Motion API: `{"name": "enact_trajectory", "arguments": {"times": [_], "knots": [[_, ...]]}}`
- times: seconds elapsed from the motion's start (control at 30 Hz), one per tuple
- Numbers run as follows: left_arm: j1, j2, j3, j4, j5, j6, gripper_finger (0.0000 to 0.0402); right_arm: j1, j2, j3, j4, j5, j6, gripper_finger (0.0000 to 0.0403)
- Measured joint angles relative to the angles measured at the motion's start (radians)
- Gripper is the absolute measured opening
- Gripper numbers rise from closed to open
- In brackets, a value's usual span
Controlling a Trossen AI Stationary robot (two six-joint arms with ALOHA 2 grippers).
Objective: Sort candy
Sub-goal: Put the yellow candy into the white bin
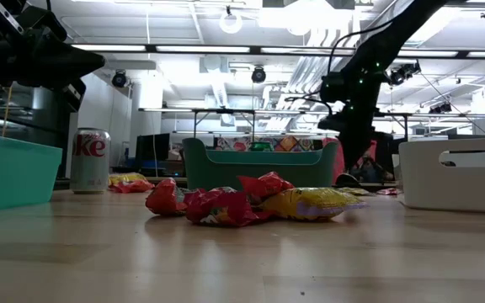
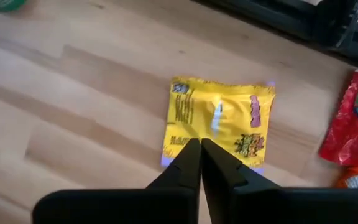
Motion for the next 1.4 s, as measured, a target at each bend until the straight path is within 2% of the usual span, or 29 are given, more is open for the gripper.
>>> {"name": "enact_trajectory", "arguments": {"times": [0.1,0.43,0.53,0.7,0.8,0.87,0.93,1.03,1.07,1.23,1.4], "knots": [[0.0,0.0,0.0,0.0,0.0,0.0,0.0,-0.013,0.023,0.0,0.024,0.001,0.014,0.0039],[0.0,0.0,0.0,0.0,0.0,0.0,0.0,-0.016,0.11,0.0,0.066,0.042,-0.011,0.0208],[0.0,0.0,0.0,0.0,0.0,0.0,0.0,-0.016,0.138,0.001,0.09,0.066,-0.01,0.023],[0.0,0.0,0.0,0.0,0.0,0.0,0.0,-0.016,0.173,0.002,0.103,0.125,-0.009,0.0236],[0.0,0.0,0.0,0.0,0.0,0.0,0.0,-0.014,0.176,0.003,0.103,0.124,-0.006,0.0225],[0.0,0.0,0.0,0.0,0.0,0.0,0.0,-0.009,0.173,0.003,0.096,0.125,-0.001,0.0196],[0.0,0.0,0.0,0.0,0.0,0.0,0.0,-0.003,0.168,0.002,0.079,0.125,-0.001,0.0149],[0.0,0.0,0.0,0.0,0.0,0.0,0.0,0.011,0.151,0.001,0.057,0.122,-0.001,0.0045],[0.0,0.0,0.0,0.0,0.0,0.0,0.0,0.017,0.143,0.001,0.054,0.117,-0.002,0.0024],[0.0,0.0,0.0,0.0,0.0,0.0,0.0,0.054,0.055,0.001,0.025,0.077,0.025,0.0012],[0.0,0.0,0.0,0.0,0.0,0.0,0.0,0.143,-0.109,0.001,-0.025,0.008,0.02,0.0003]]}}
